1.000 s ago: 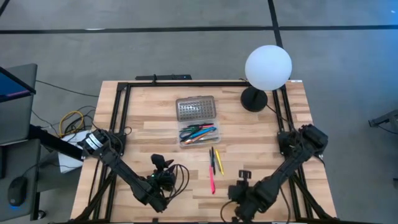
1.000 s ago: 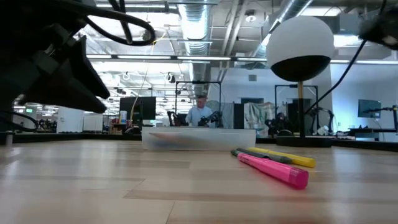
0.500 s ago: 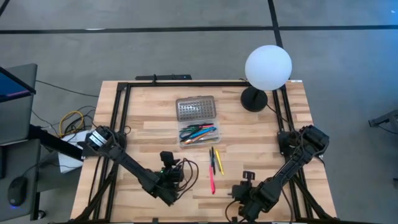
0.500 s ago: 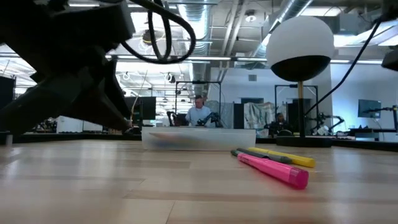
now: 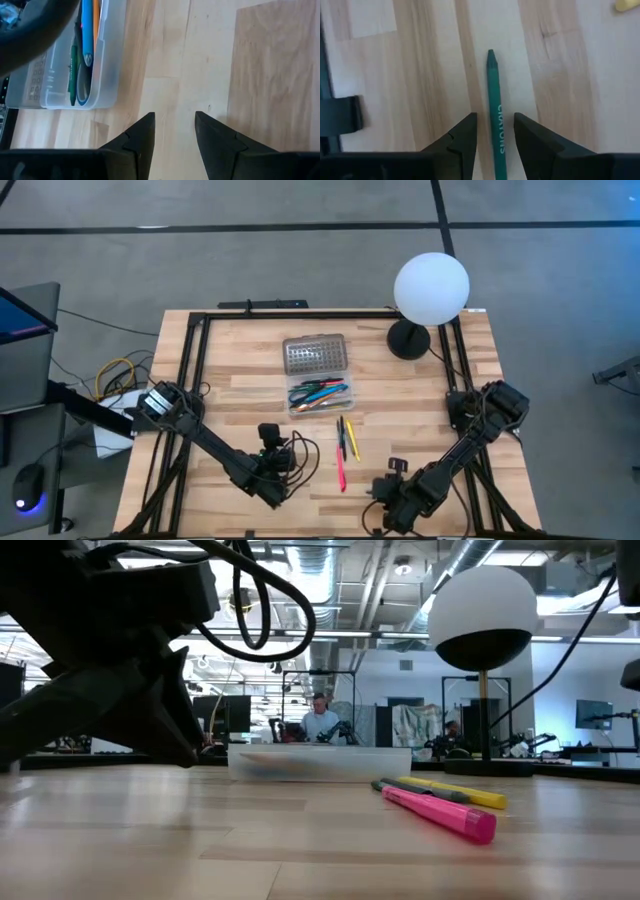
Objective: Pick & place school supplies into a supply box
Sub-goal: Put the green crayon into the gray supply box
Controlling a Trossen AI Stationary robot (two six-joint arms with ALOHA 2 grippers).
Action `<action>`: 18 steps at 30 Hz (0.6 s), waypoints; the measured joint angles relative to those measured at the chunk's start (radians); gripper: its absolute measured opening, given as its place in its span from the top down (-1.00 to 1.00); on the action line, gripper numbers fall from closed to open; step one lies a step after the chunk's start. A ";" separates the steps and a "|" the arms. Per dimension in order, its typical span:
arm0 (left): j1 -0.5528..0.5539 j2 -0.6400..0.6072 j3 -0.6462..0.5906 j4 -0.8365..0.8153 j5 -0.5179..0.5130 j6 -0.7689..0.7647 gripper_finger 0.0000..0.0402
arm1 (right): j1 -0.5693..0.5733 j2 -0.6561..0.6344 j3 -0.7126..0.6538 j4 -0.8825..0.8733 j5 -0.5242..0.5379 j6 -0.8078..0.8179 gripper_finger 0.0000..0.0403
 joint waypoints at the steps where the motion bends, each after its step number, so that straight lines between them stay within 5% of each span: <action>1: 0.000 0.000 0.000 0.000 0.000 0.000 0.33 | -0.004 -0.001 -0.005 0.009 -0.004 0.000 0.40; 7: 0.000 0.000 0.000 -0.001 0.001 0.001 0.33 | -0.021 -0.004 -0.013 0.005 -0.028 0.032 0.49; 14: 0.000 0.000 0.000 -0.001 0.002 0.002 0.33 | -0.023 -0.003 -0.014 -0.023 -0.025 -0.001 0.94; 18: 0.000 0.000 0.000 -0.001 0.017 0.003 0.33 | -0.024 -0.002 -0.015 -0.022 -0.021 -0.046 0.92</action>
